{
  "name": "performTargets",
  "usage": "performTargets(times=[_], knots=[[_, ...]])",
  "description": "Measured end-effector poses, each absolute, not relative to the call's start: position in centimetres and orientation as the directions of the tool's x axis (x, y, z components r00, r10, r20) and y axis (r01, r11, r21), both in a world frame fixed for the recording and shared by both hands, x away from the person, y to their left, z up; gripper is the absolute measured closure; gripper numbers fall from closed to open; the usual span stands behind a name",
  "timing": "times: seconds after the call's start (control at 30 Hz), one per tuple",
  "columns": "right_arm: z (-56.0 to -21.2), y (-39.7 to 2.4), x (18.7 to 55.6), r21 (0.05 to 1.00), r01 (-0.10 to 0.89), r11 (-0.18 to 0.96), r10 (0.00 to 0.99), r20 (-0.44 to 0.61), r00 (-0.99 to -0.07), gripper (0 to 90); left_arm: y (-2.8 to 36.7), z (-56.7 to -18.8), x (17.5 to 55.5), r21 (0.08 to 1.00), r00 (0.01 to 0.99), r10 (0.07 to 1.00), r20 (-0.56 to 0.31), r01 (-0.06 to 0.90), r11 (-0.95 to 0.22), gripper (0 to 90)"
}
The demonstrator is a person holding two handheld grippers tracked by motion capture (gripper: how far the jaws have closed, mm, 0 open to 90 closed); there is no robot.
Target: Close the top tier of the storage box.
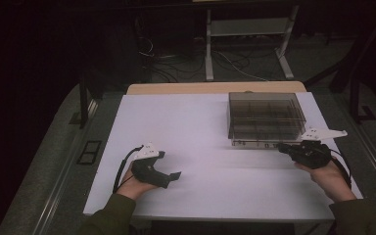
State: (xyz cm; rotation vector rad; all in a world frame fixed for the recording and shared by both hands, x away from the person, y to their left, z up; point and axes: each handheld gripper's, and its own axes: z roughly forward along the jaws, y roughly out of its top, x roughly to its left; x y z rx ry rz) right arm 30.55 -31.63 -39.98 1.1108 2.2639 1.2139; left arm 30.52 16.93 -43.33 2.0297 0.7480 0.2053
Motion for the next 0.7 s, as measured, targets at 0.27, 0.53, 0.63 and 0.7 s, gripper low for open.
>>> performTargets(times=[0.27,0.53,0.63,0.7], knots=[[-39.9,-31.4,31.2,0.817,0.477,0.326,0.774,0.059,-0.630,89.0,16.9,-43.3,30.5,0.821,0.802,0.580,-0.145,0.425,-0.382,0.0],[-39.8,-31.3,31.9,0.817,0.480,0.320,0.780,0.060,-0.622,89.0,16.8,-43.4,30.5,0.818,0.806,0.574,-0.145,0.424,-0.389,0.0],[-39.8,-31.3,32.2,0.817,0.480,0.319,0.782,0.059,-0.620,89.0,16.8,-43.4,30.5,0.818,0.806,0.573,-0.145,0.424,-0.389,0.0],[-39.8,-31.3,32.4,0.818,0.481,0.317,0.784,0.060,-0.618,89.0,16.8,-43.4,30.5,0.818,0.806,0.573,-0.145,0.424,-0.389,0.0]])
